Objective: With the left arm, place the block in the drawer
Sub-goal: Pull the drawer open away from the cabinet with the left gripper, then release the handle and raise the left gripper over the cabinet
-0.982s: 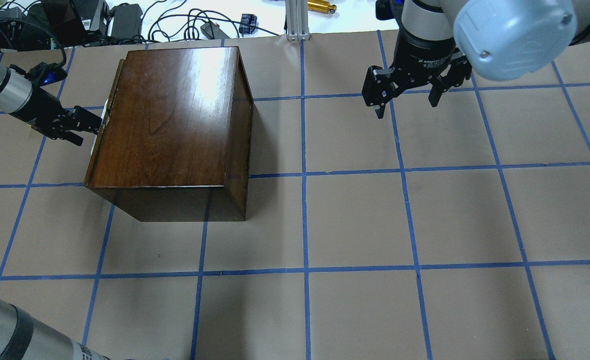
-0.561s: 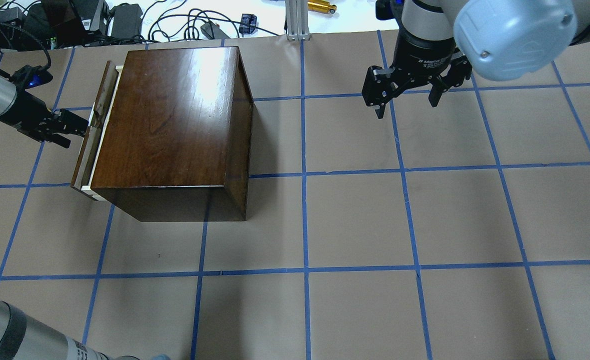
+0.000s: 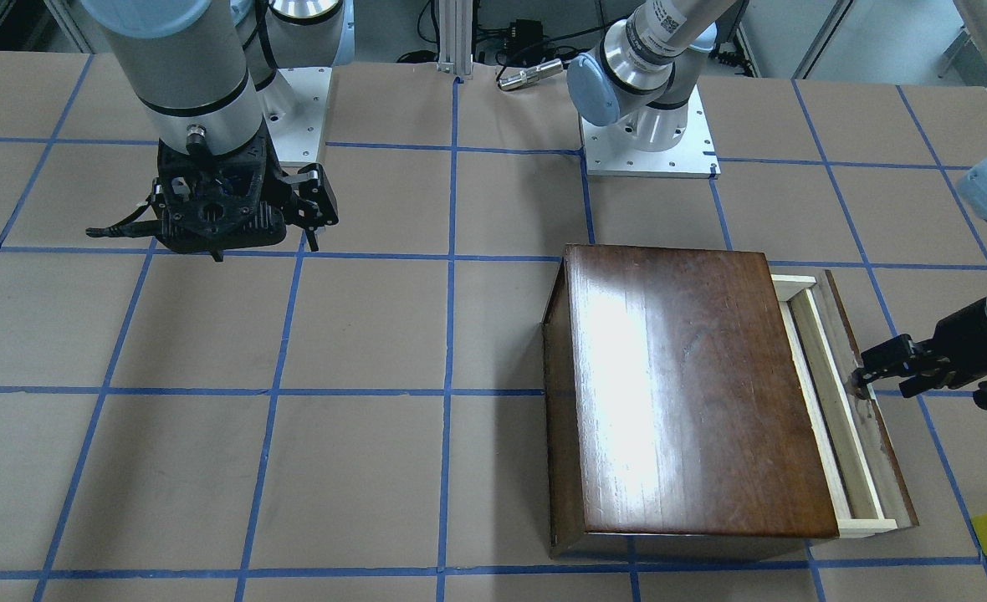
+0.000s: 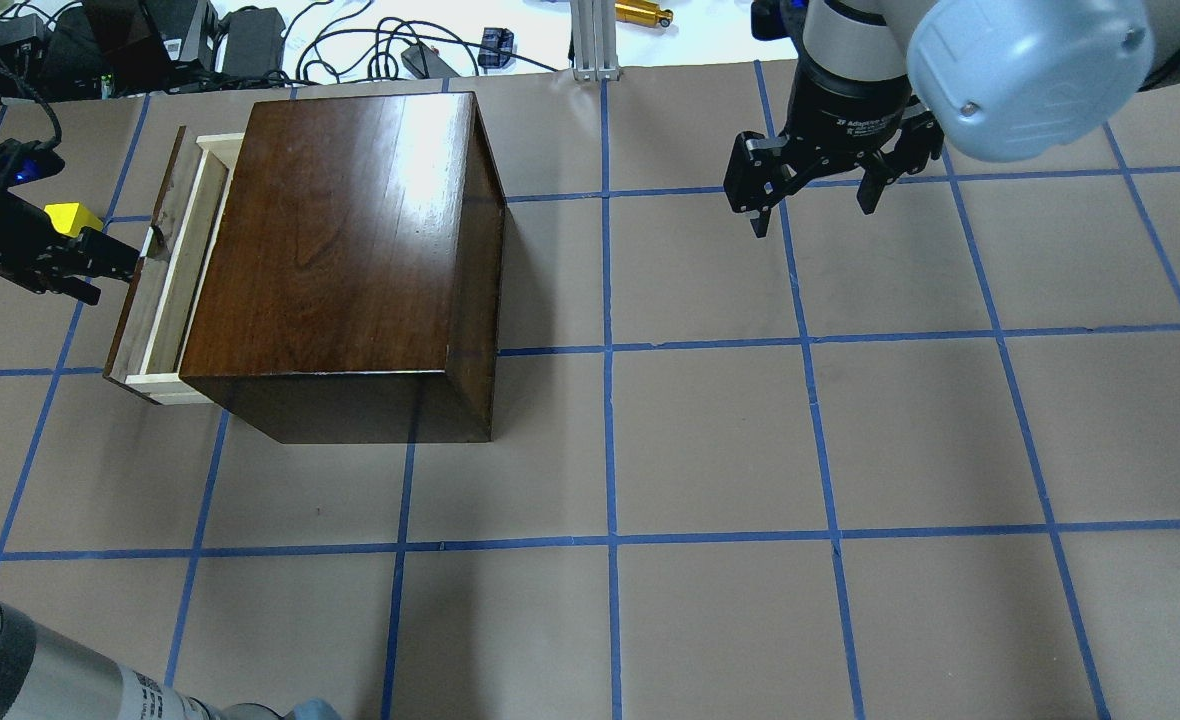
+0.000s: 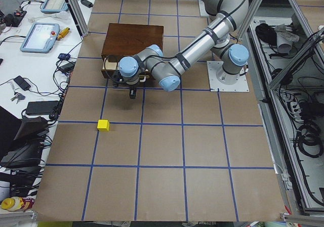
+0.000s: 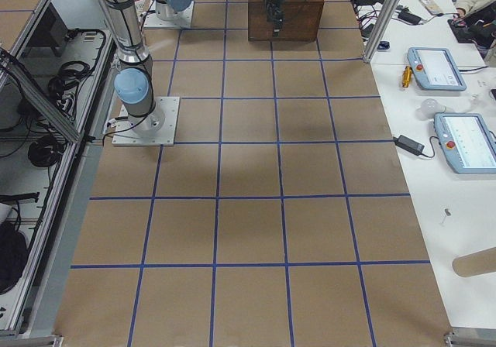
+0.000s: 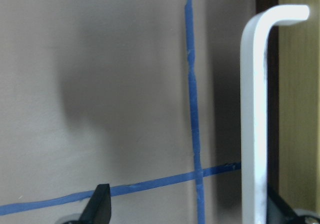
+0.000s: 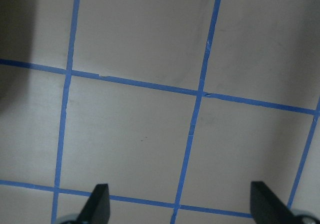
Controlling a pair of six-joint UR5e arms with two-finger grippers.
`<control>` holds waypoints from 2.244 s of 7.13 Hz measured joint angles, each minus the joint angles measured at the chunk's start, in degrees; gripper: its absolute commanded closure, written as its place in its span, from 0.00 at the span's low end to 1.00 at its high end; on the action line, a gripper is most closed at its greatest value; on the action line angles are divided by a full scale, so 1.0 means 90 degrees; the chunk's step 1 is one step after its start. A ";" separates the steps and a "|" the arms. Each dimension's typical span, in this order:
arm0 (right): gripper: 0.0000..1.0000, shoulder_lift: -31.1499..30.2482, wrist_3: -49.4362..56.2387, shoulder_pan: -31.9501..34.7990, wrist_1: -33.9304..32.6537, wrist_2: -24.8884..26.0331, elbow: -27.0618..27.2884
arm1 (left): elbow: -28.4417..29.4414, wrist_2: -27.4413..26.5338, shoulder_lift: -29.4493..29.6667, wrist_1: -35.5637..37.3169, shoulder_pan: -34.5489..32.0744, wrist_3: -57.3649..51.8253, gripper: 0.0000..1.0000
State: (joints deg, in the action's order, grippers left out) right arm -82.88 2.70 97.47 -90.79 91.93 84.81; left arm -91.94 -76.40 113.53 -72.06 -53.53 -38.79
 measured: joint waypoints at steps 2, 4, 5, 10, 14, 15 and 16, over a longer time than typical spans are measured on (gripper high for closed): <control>0.00 0.0000 -0.0002 0.0000 0.0000 0.0000 0.0000 | 0.0000 -0.0020 -0.0002 0.0008 0.0259 -0.0212 0.00; 0.00 0.0000 -0.0004 0.0000 0.0000 0.0000 0.0000 | 0.0000 -0.0028 -0.0029 0.0007 0.0358 -0.0299 0.00; 0.00 0.0000 -0.0001 0.0000 0.0000 0.0000 0.0000 | 0.0001 -0.0029 -0.0045 0.0005 0.0378 -0.0303 0.00; 0.00 -0.0001 -0.0007 0.0000 0.0000 0.0000 0.0000 | -0.0040 -0.0447 -0.0898 -0.0428 0.0341 -0.0280 0.00; 0.00 0.0000 -0.0003 0.0000 0.0000 0.0000 0.0000 | -0.0074 -0.0816 -0.2489 -0.1948 0.0296 -0.0224 0.00; 0.00 0.0000 -0.0005 0.0000 0.0000 0.0000 0.0000 | -0.0068 -0.0836 -0.2747 -0.2213 0.0206 -0.0073 0.00; 0.00 0.0000 -0.0006 0.0000 0.0000 0.0000 0.0000 | -0.0045 -0.0904 -0.2900 -0.2350 -0.0054 0.0321 0.00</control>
State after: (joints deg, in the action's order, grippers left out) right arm -82.88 2.64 97.47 -90.79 91.93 84.82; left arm -92.35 -84.53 87.44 -93.21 -54.01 -35.90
